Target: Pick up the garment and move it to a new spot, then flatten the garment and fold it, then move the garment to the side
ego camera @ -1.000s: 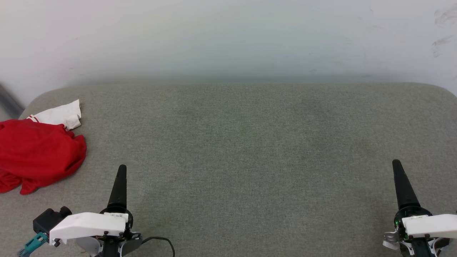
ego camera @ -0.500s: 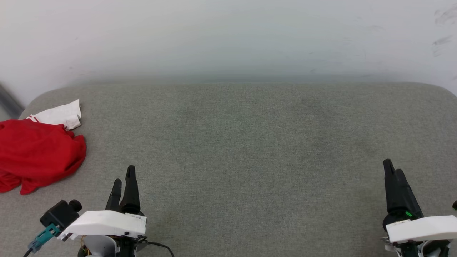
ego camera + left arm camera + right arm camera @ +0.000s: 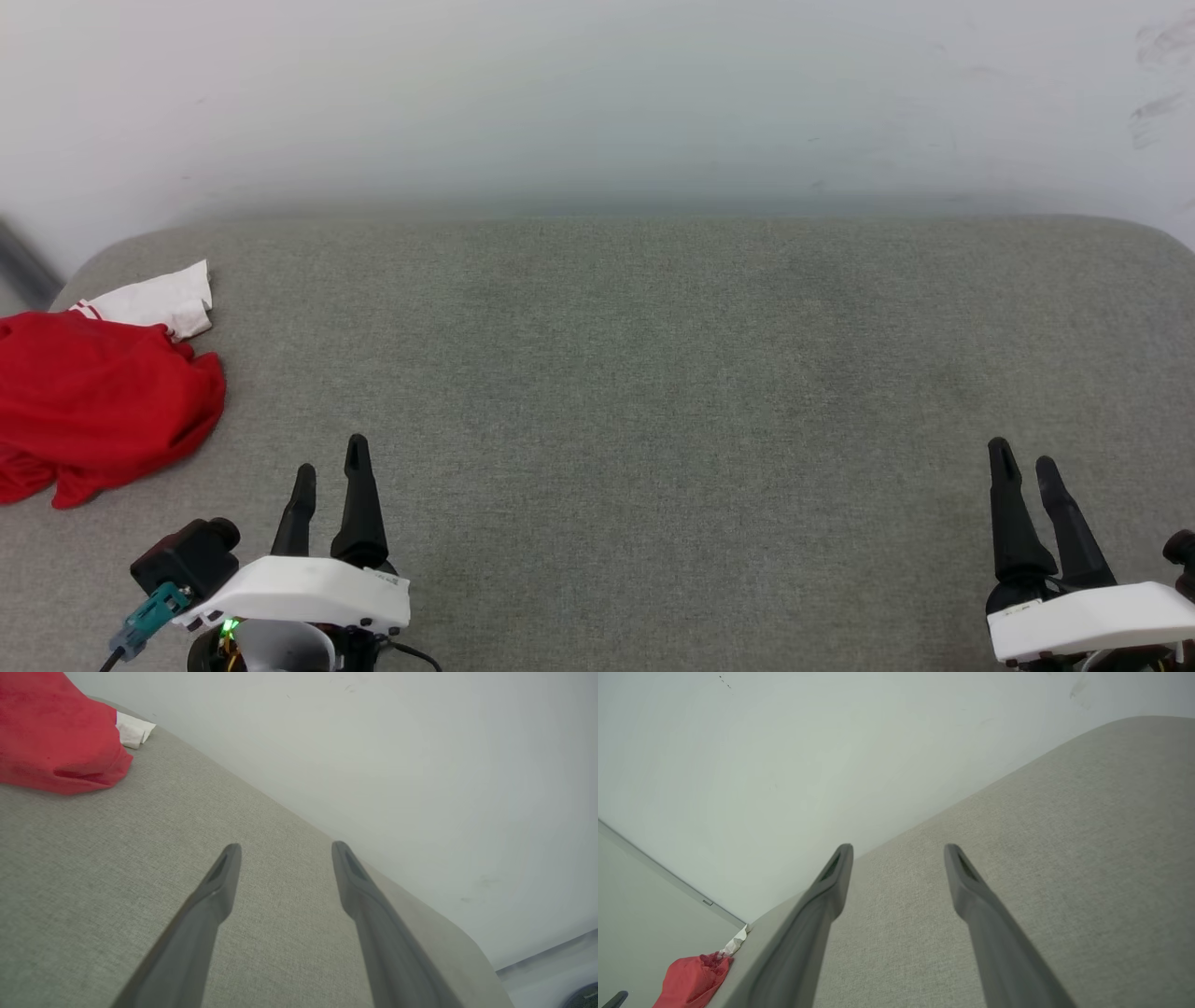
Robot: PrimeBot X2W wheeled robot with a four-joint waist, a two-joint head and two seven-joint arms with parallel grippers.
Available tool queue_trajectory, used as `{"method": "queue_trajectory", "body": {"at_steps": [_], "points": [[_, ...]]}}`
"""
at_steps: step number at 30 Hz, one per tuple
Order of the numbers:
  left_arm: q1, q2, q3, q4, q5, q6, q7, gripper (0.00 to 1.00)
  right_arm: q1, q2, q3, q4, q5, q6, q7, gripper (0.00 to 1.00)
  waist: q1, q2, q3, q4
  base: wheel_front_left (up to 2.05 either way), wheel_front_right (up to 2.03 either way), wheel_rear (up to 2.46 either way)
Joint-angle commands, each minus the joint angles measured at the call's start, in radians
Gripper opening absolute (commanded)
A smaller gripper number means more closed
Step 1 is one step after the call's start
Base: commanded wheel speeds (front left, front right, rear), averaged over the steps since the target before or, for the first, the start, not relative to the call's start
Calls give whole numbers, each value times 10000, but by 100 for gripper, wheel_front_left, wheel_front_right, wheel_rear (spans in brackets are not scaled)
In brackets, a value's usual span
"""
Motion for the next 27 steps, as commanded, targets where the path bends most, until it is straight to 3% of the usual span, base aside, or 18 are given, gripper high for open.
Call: {"method": "queue_trajectory", "body": {"at_steps": [1,27], "points": [[-2,61,-45,-173,305,37,-97,100,3,-13,11,-122,-281,0,-110,100,0,0,-2,3,0,0,0],[369,176,-649,-311,3137,283,-788,100,488,-10,222,-479,-3023,0,-812,100,0,0,-7,72,0,0,0]]}}
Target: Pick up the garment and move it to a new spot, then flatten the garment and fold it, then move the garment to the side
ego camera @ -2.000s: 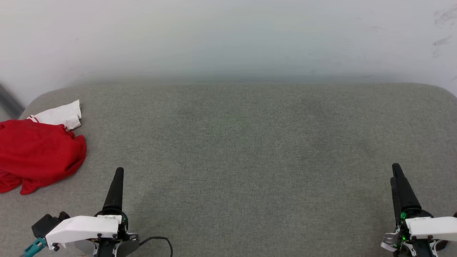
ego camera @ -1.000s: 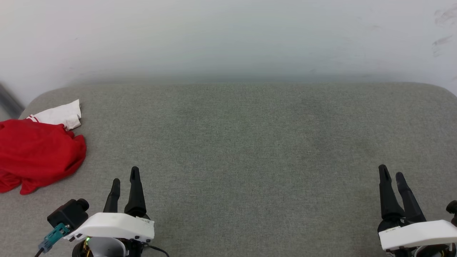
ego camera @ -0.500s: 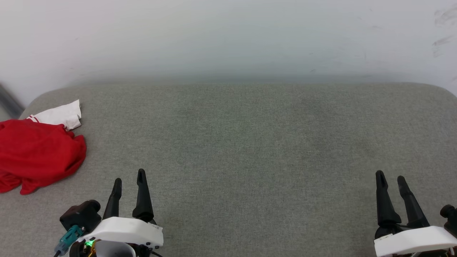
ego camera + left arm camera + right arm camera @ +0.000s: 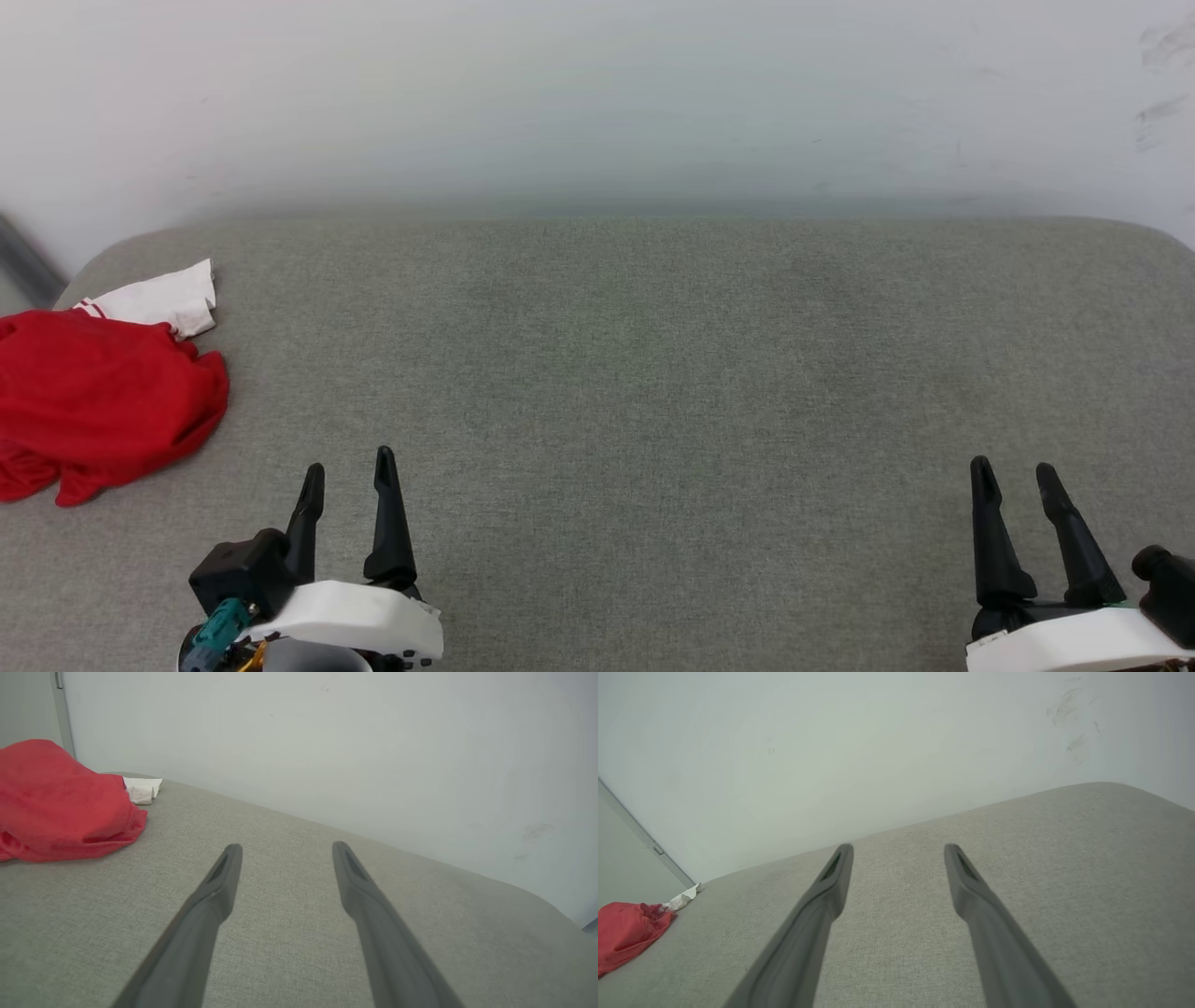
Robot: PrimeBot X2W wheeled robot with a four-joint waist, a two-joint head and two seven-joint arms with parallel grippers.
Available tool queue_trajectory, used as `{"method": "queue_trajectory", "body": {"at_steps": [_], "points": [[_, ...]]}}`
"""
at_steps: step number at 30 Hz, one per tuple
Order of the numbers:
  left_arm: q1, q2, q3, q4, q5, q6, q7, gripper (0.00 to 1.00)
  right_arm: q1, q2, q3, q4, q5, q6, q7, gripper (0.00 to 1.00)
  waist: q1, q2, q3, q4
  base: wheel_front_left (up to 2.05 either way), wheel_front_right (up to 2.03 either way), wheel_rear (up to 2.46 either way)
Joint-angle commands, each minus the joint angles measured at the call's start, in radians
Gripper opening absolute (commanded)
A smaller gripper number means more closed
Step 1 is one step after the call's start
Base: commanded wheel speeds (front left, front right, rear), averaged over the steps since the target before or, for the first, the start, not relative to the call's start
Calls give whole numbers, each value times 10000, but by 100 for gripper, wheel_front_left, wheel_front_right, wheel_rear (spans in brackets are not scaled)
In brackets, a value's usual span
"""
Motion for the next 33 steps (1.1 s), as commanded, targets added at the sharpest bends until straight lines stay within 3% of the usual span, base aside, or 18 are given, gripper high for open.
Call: {"method": "queue_trajectory", "body": {"at_steps": [1,33], "points": [[8,67,-22,-115,273,27,-102,100,23,-10,17,-153,-276,0,-92,100,0,0,1,2,0,0,0],[373,-102,-120,48,2483,-238,-765,100,547,-5,45,-357,-2146,-1,-764,100,0,0,24,57,0,0,0]]}}
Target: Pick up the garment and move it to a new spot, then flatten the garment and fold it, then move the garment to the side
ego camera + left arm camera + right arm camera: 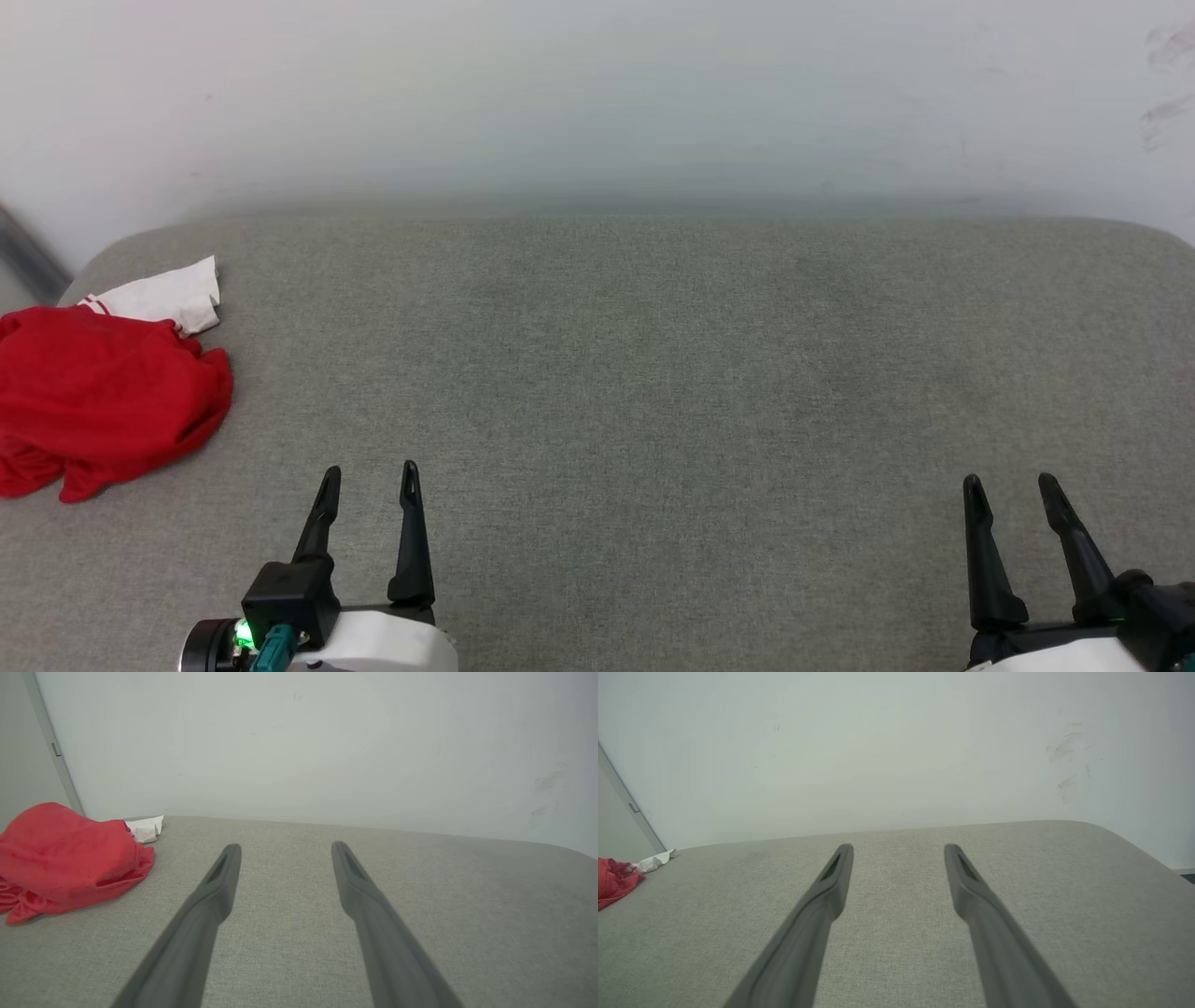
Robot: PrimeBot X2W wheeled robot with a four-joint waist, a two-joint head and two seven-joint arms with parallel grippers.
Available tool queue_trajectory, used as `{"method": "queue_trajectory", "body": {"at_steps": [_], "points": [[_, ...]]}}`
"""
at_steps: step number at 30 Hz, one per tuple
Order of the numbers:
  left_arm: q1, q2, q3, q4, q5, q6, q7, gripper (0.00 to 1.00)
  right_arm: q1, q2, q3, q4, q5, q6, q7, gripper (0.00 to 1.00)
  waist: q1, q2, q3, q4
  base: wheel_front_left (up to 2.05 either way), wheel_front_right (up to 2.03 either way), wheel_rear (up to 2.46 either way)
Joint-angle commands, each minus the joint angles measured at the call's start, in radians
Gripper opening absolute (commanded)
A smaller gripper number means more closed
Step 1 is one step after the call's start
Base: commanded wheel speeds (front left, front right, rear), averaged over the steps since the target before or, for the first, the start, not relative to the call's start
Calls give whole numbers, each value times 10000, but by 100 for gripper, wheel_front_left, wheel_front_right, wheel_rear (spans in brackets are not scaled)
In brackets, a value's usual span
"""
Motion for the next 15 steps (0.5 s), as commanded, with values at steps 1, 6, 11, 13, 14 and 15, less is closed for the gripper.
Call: {"method": "queue_trajectory", "body": {"at_steps": [1,6,11,13,14,15], "points": [[101,-14,-17,-47,211,-6,-95,100,122,-3,10,-84,-214,-3,-78,100,0,0,-5,4,0,0,0],[136,-19,-15,-5,385,18,-166,100,195,-2,12,-110,-366,-3,-156,100,0,0,-17,1,0,0,0],[177,-21,-66,91,456,140,-252,100,234,-2,10,-121,-541,-3,-242,100,0,0,-29,-5,0,0,0],[181,-20,-70,125,410,143,-266,100,242,-1,11,-107,-524,-3,-238,100,0,0,-34,-2,0,0,0],[177,-20,-72,142,354,143,-257,100,245,0,19,-81,-475,-3,-238,100,0,0,-31,0,0,0,0],[173,-21,-82,155,321,140,-254,100,242,0,22,-58,-442,-3,-238,100,0,0,-28,3,0,0,0]]}}
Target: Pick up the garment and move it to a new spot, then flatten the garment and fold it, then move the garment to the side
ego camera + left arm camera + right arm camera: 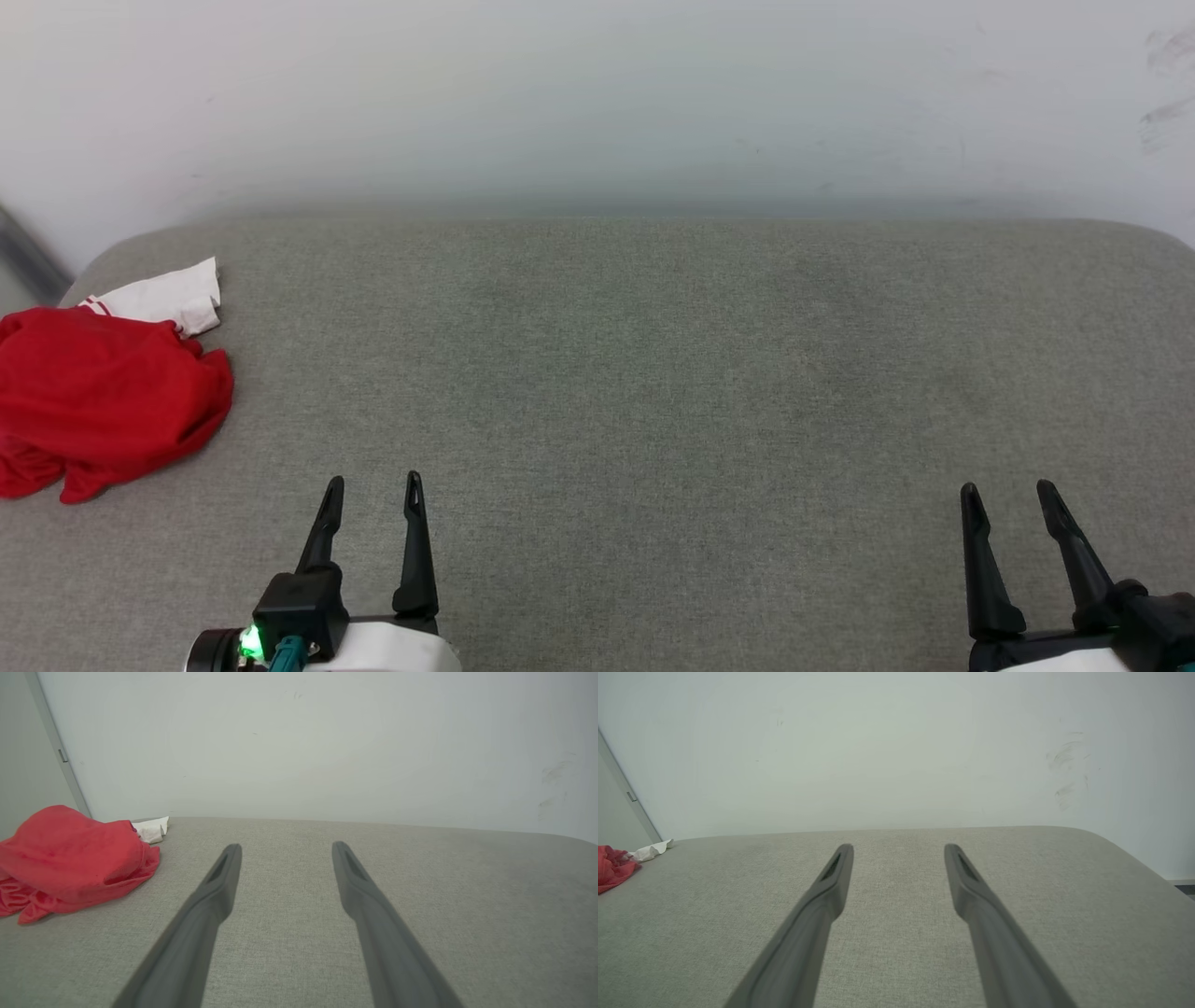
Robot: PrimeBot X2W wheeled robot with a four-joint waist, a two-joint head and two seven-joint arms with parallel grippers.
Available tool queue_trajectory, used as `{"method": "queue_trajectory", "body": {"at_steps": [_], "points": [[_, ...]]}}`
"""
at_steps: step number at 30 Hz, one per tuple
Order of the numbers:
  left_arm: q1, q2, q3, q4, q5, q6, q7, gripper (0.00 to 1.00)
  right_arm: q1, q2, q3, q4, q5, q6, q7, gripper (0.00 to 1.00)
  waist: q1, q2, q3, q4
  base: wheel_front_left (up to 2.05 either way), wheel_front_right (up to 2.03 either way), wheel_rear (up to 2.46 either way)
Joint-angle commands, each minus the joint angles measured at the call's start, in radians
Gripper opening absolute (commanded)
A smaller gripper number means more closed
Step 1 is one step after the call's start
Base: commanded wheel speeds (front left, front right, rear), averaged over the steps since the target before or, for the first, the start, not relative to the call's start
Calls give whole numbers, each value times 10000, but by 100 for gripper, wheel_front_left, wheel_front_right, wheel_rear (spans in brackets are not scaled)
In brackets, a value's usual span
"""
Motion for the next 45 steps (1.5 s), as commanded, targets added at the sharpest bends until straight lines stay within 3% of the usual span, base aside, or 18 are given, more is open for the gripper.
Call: {"method": "queue_trajectory", "body": {"at_steps": [1,26,34,45], "points": [[55,-11,-5,26,-52,-8,-30,100,55,2,10,3,22,-3,-25,100,0,0,4,2,0,0,0],[-83,-12,-33,211,-303,75,-30,100,58,2,36,101,228,-3,-23,100,0,0,55,328,0,0,0],[-198,-12,48,200,-246,106,-30,100,92,2,52,-17,167,-3,-23,100,0,0,149,1073,0,0,0],[-427,-12,90,218,-287,355,-30,100,-63,4,76,-136,-13,-3,-22,100,0,0,374,2716,0,0,0]]}}
